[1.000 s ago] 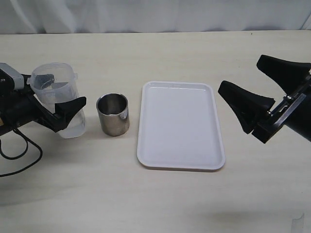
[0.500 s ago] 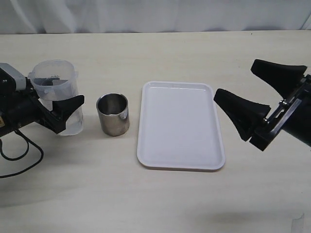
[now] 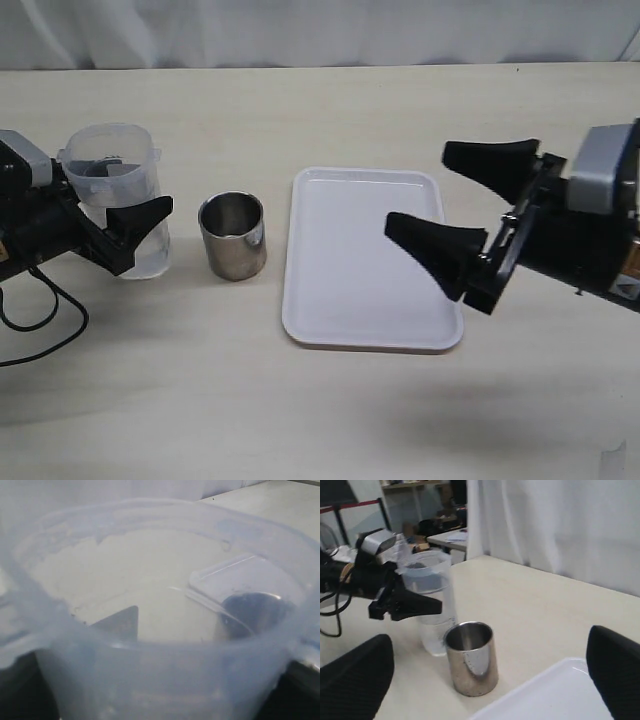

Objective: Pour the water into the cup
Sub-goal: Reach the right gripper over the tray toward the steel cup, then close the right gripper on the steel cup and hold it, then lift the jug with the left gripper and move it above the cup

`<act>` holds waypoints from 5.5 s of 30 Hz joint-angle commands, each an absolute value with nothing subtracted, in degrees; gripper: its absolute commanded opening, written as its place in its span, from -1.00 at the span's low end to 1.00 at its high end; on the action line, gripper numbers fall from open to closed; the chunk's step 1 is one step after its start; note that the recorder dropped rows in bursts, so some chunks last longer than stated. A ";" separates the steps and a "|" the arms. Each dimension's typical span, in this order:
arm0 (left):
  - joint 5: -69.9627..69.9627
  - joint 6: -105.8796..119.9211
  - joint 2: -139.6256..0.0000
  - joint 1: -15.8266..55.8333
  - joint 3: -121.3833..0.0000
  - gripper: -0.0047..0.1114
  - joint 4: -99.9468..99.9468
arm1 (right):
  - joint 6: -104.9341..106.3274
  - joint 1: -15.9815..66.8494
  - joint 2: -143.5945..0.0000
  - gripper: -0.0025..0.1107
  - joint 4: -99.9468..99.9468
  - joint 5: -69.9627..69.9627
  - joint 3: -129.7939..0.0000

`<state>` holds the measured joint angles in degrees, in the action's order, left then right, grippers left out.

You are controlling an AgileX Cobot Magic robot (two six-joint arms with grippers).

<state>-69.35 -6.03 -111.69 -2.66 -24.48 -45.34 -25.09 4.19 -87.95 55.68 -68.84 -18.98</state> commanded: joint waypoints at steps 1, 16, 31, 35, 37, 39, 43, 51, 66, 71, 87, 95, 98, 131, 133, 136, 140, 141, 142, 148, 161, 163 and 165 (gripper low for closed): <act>-69.96 -6.35 -111.81 -2.57 -24.77 -0.92 -46.03 | -19.44 13.76 -97.80 0.77 52.83 -65.22 -27.72; -69.96 -6.35 -111.81 -2.57 -24.77 -0.92 -45.80 | -20.79 25.39 -125.12 0.77 51.25 -55.74 -53.95; -69.96 -6.35 -111.81 -2.57 -24.77 -0.92 -46.02 | -20.79 26.82 -133.32 0.77 50.35 -55.52 -62.58; -69.96 -6.35 -111.81 -2.57 -24.77 -0.92 -46.02 | -20.69 26.82 -134.93 0.77 50.63 -56.06 -63.93; -69.96 -6.35 -111.81 -2.57 -24.77 -0.92 -46.02 | -20.69 26.82 -135.35 0.77 50.51 -57.89 -63.92; -69.96 -6.35 -111.81 -2.57 -24.77 -0.92 -46.02 | -20.69 26.82 -135.51 0.77 50.51 -59.04 -63.92; -69.96 -6.35 -111.81 -2.57 -24.77 -0.92 -46.02 | -20.69 26.82 -135.51 0.77 50.23 -59.03 -63.92; -69.96 -6.35 -111.81 -2.57 -24.77 -0.92 -46.02 | -20.56 26.82 -135.51 0.77 48.64 -58.63 -63.92; -69.96 -6.23 -111.81 -2.57 -24.77 -0.92 -46.02 | -20.56 29.82 -138.09 0.77 51.47 -57.52 -67.64; -69.96 -6.23 -111.81 -2.57 -24.77 -0.92 -46.02 | -20.56 30.10 -138.09 0.77 51.47 -56.86 -68.25; -69.96 -6.23 -111.81 -2.57 -24.77 -0.92 -46.02 | -20.33 29.98 -138.09 0.77 44.58 -56.59 -68.25; -69.96 -6.23 -111.81 -2.57 -24.77 -0.92 -46.02 | -20.33 30.10 -138.09 0.76 44.61 -52.22 -68.35; -69.96 -6.23 -111.81 -2.57 -24.77 -0.92 -46.02 | -20.33 30.10 -138.09 0.60 44.61 -52.10 -68.35; -69.96 2.09 -111.16 -2.57 -26.39 -0.92 -44.29 | -20.33 30.10 -136.64 -0.88 58.71 -52.34 -68.35; -69.96 2.09 -111.06 -2.57 -27.60 -0.92 -44.29 | -20.33 30.10 -136.64 -0.88 58.71 -52.34 -68.35; -69.96 2.19 -111.06 -2.57 -29.87 -0.92 -44.39 | -20.33 30.10 -136.64 -0.88 58.71 -52.34 -68.35; -69.96 3.18 -111.06 -2.57 -33.25 -0.92 -47.25 | -20.33 30.10 -136.64 -0.88 58.71 -52.34 -68.35; -69.93 3.18 -111.06 -2.57 -34.08 -0.92 -48.25 | -20.33 30.10 -136.64 -0.88 58.71 -52.34 -68.35; -69.47 3.18 -111.06 -2.57 -34.69 -0.92 -49.48 | -20.33 30.10 -136.64 -0.88 58.71 -52.34 -68.35; -67.78 3.28 -111.06 -2.57 -36.90 -0.92 -50.98 | -20.33 30.10 -136.64 -0.88 58.71 -52.34 -68.35; -64.53 11.88 -111.42 -0.46 -39.13 -0.92 -53.18 | -20.33 30.10 -136.64 -0.88 58.71 -52.34 -68.35; -63.69 14.72 -111.42 0.43 -39.13 -0.92 -53.06 | -20.33 30.10 -136.64 -0.88 58.71 -52.34 -68.35; -62.79 16.00 -111.42 1.28 -39.13 -0.92 -52.62 | -20.33 30.10 -136.64 -0.88 58.71 -52.34 -68.35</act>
<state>-61.78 12.85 -111.78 0.10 -38.55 -53.77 -20.41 30.06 -136.83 57.94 -53.33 -68.27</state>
